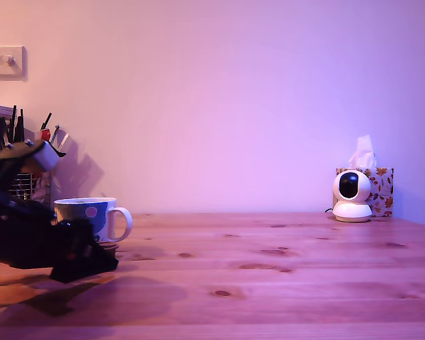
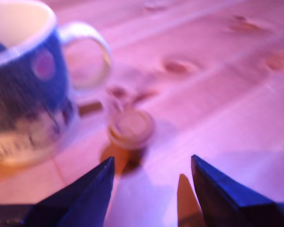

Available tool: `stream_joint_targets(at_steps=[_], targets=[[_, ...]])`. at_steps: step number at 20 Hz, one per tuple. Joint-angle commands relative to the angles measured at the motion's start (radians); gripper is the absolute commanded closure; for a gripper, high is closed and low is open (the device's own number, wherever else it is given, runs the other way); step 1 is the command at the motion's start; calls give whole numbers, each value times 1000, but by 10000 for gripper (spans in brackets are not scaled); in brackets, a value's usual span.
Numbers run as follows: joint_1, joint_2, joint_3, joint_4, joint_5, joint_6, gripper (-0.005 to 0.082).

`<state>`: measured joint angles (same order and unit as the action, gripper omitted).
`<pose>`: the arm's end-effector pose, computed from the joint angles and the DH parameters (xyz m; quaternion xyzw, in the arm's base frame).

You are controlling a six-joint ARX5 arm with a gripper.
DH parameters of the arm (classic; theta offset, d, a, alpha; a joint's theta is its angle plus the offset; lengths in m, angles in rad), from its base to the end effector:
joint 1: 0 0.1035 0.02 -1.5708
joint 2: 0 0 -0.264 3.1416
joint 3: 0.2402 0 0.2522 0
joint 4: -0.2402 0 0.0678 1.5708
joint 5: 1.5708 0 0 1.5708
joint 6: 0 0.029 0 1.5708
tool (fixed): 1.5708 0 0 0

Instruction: Pick up the coffee capsules on the table and drop them inside the coffee cup

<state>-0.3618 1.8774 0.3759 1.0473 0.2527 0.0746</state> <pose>0.2431 -0.0998 0.0729 0.0469 0.2137 -0.3029 0.9276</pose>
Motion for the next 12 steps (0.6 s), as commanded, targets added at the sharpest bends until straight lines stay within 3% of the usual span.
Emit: stream_joint_targets(at_steps=[1, 12], targets=[[2, 21, 23, 3, 2, 9, 302], [5, 94, 135, -50, 2, 18, 311]])
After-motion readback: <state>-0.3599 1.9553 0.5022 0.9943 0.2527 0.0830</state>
